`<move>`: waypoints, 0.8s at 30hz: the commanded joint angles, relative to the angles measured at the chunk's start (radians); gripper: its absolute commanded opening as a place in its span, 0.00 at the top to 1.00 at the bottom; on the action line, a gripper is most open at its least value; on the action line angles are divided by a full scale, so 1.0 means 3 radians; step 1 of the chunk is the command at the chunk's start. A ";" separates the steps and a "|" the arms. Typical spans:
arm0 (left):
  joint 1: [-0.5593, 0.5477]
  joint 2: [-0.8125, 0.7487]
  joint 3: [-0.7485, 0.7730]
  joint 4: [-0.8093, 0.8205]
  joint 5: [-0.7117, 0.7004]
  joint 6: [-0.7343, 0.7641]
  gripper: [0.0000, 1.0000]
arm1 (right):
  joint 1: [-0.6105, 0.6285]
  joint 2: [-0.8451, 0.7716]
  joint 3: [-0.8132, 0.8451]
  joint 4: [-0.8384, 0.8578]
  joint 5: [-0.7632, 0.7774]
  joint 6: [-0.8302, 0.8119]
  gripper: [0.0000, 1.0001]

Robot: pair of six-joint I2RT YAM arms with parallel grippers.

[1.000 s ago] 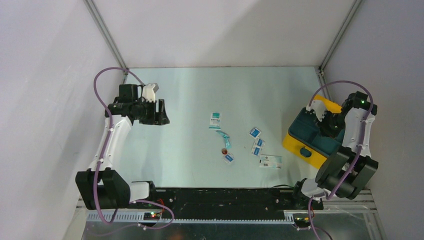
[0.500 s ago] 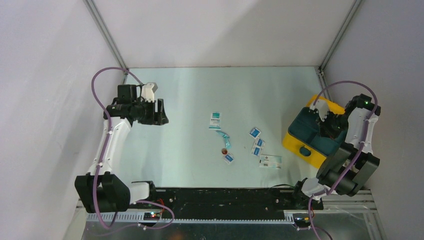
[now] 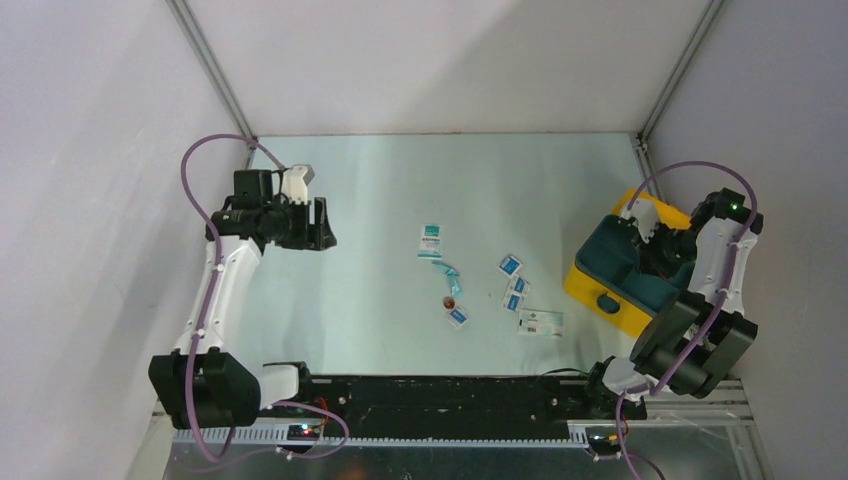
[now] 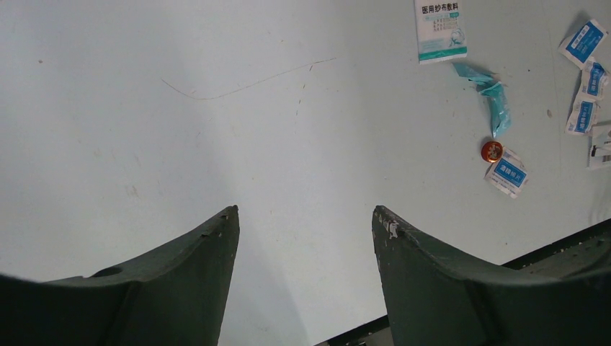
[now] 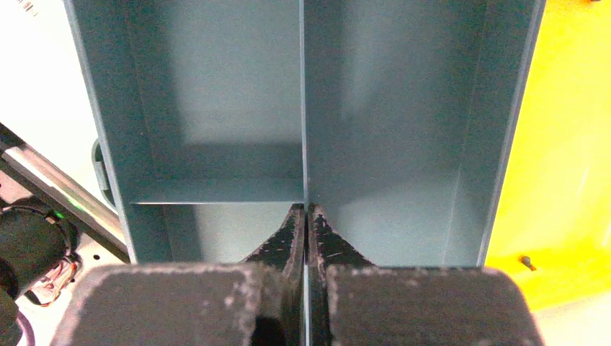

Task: Organize the medicine kit

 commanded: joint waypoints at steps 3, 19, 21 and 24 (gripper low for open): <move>0.0010 -0.0078 0.0072 0.0048 0.0050 0.0050 0.27 | -0.0022 0.0058 0.0008 -0.0072 -0.0085 0.0097 1.00; 0.0010 -0.0108 0.0059 0.0049 0.0049 0.0064 0.27 | -0.0032 0.0296 0.0008 0.0095 -0.0026 0.0245 1.00; 0.0007 -0.0113 0.0058 0.0050 0.0049 0.0067 0.27 | -0.0032 0.0308 0.0008 0.0108 -0.0010 0.0268 0.99; 0.0010 -0.0125 0.0058 0.0049 0.0047 0.0068 0.27 | -0.0032 0.0279 -0.0023 0.0133 0.0017 0.0277 0.91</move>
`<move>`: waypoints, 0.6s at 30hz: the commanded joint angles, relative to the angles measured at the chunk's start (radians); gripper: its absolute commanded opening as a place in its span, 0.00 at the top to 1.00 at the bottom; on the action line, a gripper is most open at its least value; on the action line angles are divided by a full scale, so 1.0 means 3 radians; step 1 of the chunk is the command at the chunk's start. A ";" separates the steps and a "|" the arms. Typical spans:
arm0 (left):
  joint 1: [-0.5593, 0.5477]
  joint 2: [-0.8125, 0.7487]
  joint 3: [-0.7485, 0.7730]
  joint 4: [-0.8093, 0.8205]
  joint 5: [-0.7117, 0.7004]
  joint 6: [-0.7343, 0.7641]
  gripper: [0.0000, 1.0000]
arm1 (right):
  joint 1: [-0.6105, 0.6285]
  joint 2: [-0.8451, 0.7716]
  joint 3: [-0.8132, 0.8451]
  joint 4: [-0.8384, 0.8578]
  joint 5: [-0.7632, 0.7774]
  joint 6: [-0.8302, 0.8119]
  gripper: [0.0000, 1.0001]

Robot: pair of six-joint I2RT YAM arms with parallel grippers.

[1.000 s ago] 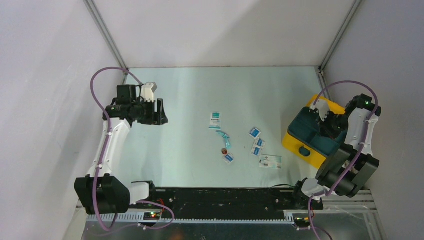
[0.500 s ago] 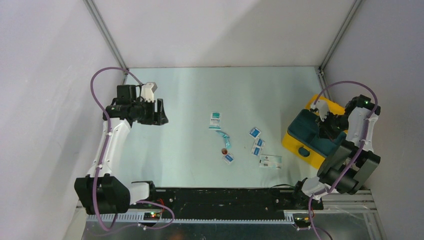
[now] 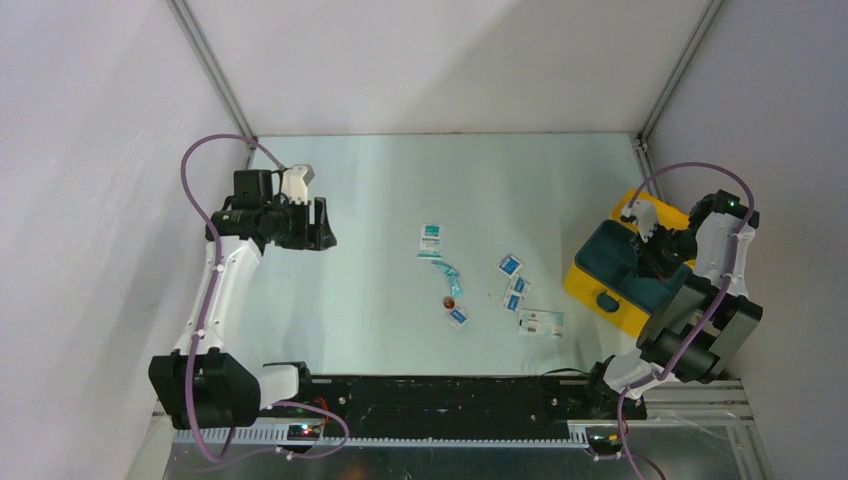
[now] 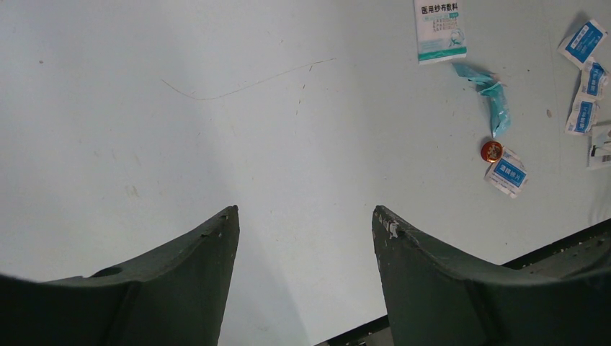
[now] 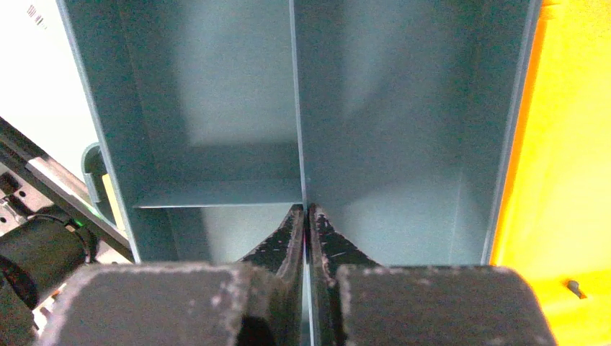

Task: Organize the medicine kit

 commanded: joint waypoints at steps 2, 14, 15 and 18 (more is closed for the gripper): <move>0.0010 -0.0132 0.0059 0.0051 0.0052 0.0063 0.27 | -0.0015 -0.0038 -0.0048 0.0111 0.0031 0.0091 0.87; 0.0010 -0.0190 0.0054 0.0057 -0.0021 0.0041 0.27 | -0.0015 -0.0726 -0.0054 0.0096 0.0015 0.0359 0.70; 0.0010 -0.0197 0.0058 0.0060 -0.0037 0.0044 0.27 | -0.0015 -0.0845 -0.0053 0.0141 0.0007 0.0479 0.65; 0.0005 -0.0203 0.0058 0.0080 0.0011 0.0065 0.30 | 0.0026 -0.1074 -0.0024 0.0397 -0.0062 0.0797 0.56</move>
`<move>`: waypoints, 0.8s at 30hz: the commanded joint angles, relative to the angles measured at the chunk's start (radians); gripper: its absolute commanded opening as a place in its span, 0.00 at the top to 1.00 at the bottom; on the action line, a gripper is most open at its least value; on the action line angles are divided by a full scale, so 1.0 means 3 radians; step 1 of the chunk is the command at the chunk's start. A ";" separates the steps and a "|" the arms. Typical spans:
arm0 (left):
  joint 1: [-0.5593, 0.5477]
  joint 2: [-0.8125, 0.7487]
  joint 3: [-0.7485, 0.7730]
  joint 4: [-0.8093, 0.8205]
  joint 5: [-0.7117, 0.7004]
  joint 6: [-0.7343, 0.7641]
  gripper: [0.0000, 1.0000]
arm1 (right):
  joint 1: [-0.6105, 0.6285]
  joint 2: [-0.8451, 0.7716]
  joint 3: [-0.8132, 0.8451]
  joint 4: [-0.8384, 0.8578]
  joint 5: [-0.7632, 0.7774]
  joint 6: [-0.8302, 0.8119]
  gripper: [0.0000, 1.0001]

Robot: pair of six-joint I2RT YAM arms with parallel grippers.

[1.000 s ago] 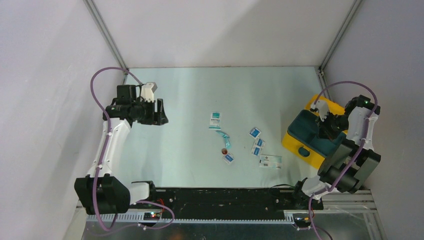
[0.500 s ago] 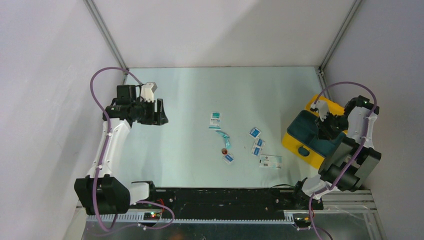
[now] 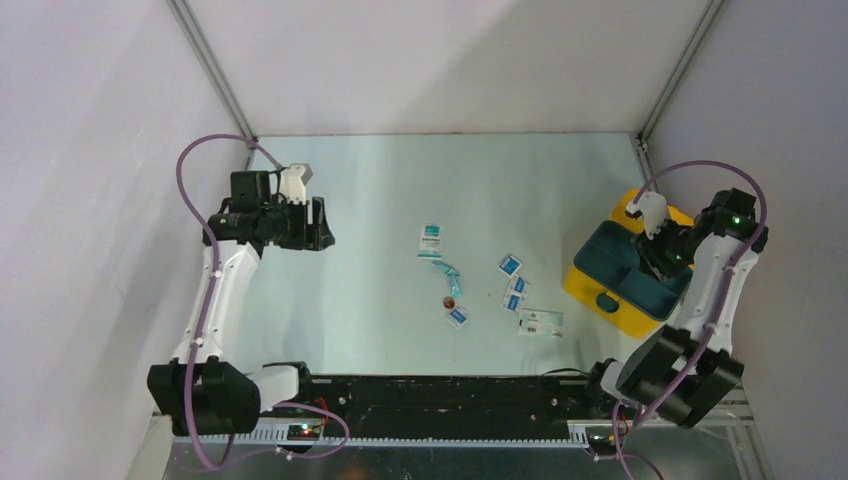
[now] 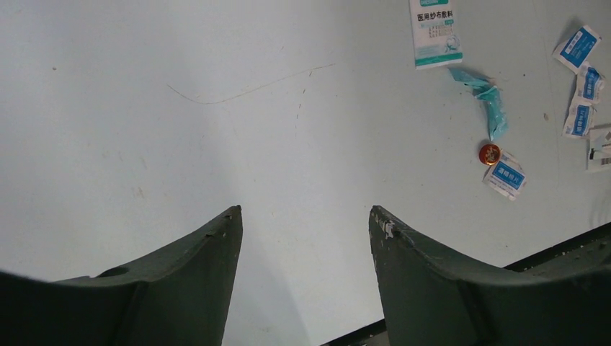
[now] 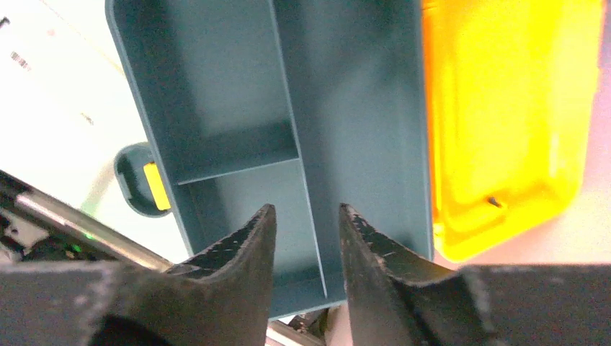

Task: Organize the medicine kit

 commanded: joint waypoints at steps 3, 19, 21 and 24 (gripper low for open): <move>-0.0055 -0.0076 0.0055 0.0119 0.0089 0.0065 0.31 | 0.0138 -0.0564 0.0114 0.0429 -0.0340 0.0924 0.43; -0.0841 0.0131 -0.0450 0.1616 -0.0018 -0.0971 0.28 | 0.2904 0.0079 0.0130 0.1287 0.0186 0.2340 0.28; -0.0860 0.0293 -0.0459 0.1638 -0.0035 -0.1122 0.28 | 0.3160 0.0332 0.0130 0.1524 0.0357 0.2649 0.29; -0.0862 0.0452 -0.0471 0.1620 -0.0006 -0.1149 0.28 | 0.3465 0.0746 0.0157 0.1854 0.0587 0.2981 0.31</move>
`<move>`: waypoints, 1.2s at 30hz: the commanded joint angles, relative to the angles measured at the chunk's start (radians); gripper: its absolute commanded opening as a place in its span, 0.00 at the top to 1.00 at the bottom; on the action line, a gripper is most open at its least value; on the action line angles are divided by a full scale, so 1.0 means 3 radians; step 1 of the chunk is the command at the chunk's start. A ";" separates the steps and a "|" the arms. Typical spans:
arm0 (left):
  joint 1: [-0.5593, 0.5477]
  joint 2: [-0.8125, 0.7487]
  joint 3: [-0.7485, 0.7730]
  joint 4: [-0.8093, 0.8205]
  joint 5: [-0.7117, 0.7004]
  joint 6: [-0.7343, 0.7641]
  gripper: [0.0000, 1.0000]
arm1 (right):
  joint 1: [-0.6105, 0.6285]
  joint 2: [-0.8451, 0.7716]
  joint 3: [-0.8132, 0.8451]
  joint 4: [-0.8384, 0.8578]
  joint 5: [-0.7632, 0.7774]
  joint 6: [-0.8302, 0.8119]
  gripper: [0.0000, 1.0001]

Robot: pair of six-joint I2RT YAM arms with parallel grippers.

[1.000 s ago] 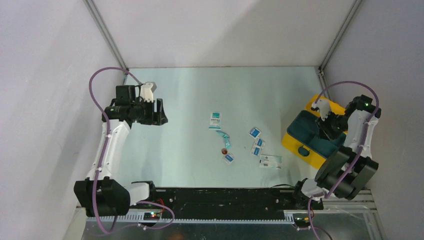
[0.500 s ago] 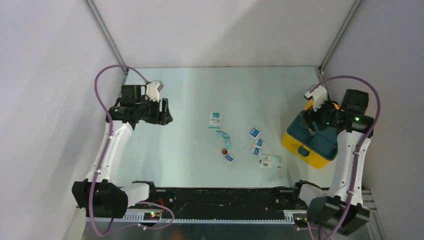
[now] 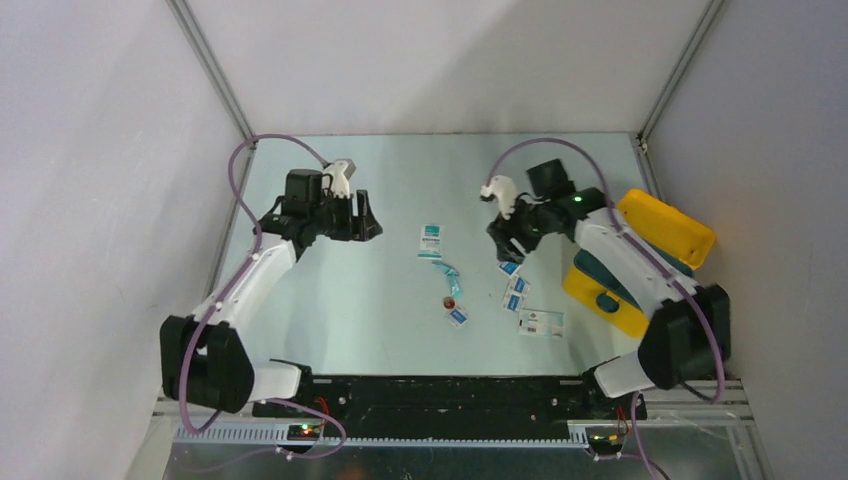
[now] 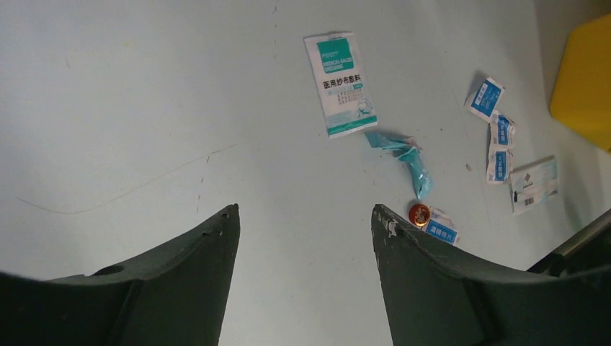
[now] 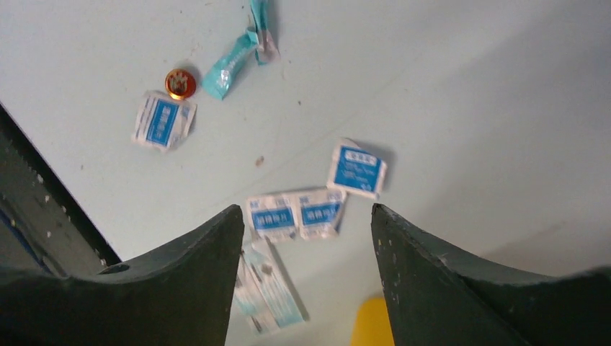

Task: Organize the medicine kit

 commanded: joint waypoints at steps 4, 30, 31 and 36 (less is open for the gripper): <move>-0.0021 0.0037 -0.0147 0.0258 -0.0041 -0.0227 0.27 | 0.0602 0.0842 0.0315 0.0699 0.0497 0.1117 0.36; 0.0160 0.0974 -0.0079 0.0323 0.0725 -0.0881 0.24 | 0.0803 0.2678 0.1543 0.0812 0.0420 0.2657 0.19; 0.0164 0.0997 -0.0087 0.0324 0.0737 -0.0884 0.25 | 0.0800 0.2682 0.1510 0.0879 0.0417 0.2687 0.20; 0.0257 0.0995 -0.0118 0.0348 0.0744 -0.0893 0.25 | 0.0856 0.2848 0.1559 0.0932 0.0710 0.2675 0.23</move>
